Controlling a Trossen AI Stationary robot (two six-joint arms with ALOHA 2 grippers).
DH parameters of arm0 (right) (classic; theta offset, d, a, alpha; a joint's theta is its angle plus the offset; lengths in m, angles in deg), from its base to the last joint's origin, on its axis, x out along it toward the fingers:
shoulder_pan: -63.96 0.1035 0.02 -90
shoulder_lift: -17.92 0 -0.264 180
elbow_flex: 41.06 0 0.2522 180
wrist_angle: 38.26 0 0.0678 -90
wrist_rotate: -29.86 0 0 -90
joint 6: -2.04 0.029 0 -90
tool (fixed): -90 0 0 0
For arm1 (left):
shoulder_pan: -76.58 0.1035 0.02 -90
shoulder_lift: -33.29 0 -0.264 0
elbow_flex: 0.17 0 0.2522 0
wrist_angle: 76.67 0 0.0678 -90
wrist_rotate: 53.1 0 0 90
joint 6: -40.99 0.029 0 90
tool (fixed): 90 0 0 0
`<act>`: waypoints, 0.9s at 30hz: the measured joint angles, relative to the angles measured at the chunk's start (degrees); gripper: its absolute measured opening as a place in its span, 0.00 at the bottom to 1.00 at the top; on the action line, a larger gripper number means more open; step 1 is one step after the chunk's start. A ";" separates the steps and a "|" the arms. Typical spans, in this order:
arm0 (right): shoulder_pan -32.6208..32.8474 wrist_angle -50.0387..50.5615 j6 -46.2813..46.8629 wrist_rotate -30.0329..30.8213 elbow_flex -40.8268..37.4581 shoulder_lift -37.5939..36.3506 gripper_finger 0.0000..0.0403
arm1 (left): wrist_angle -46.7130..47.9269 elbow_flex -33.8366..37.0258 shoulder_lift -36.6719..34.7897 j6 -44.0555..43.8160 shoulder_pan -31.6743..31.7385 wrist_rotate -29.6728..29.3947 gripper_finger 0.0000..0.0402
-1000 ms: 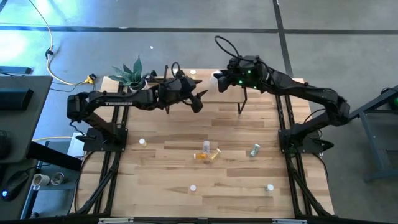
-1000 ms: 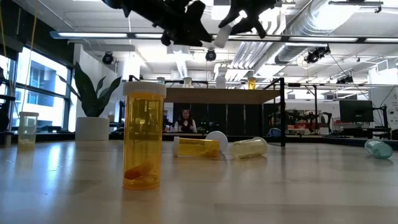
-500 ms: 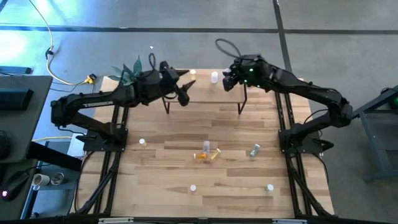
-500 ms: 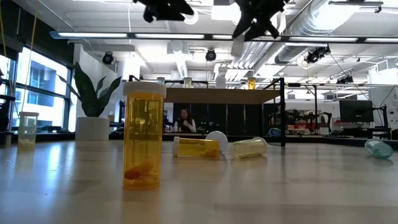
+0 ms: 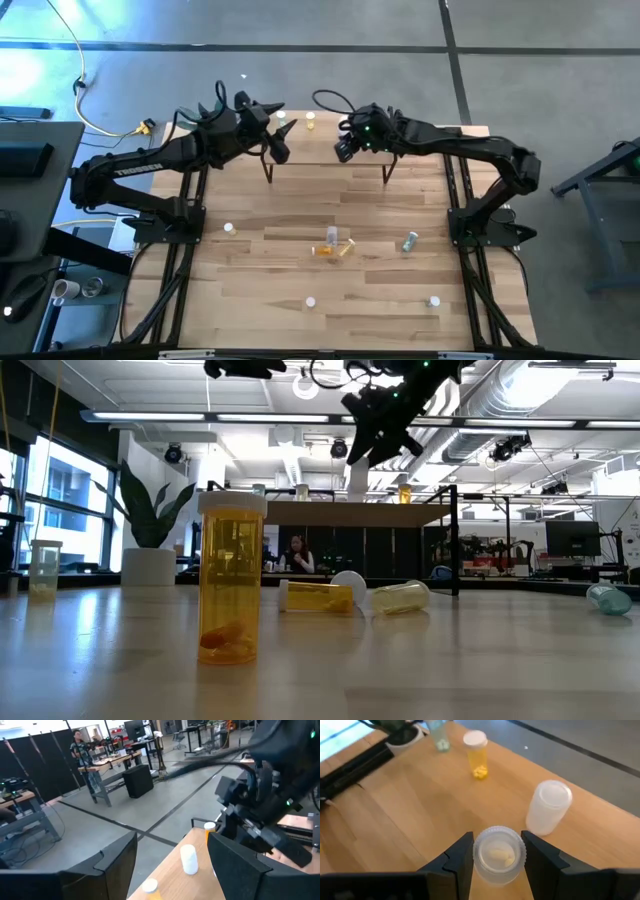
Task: Pick and place medicine bottles onto shelf by color
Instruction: Put the right white pill bottle aligned with the other white pill bottle on the shelf
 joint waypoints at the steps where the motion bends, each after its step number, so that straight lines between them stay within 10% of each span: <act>1: 0.22 -0.07 0.35 0.75 0.00 0.36 0.33 | 0.59 0.00 -0.14 0.00 0.00 0.00 0.58; 27: 1.31 -0.39 5.09 7.48 -0.04 4.10 0.33 | 5.19 0.00 -0.17 0.00 0.00 0.04 0.58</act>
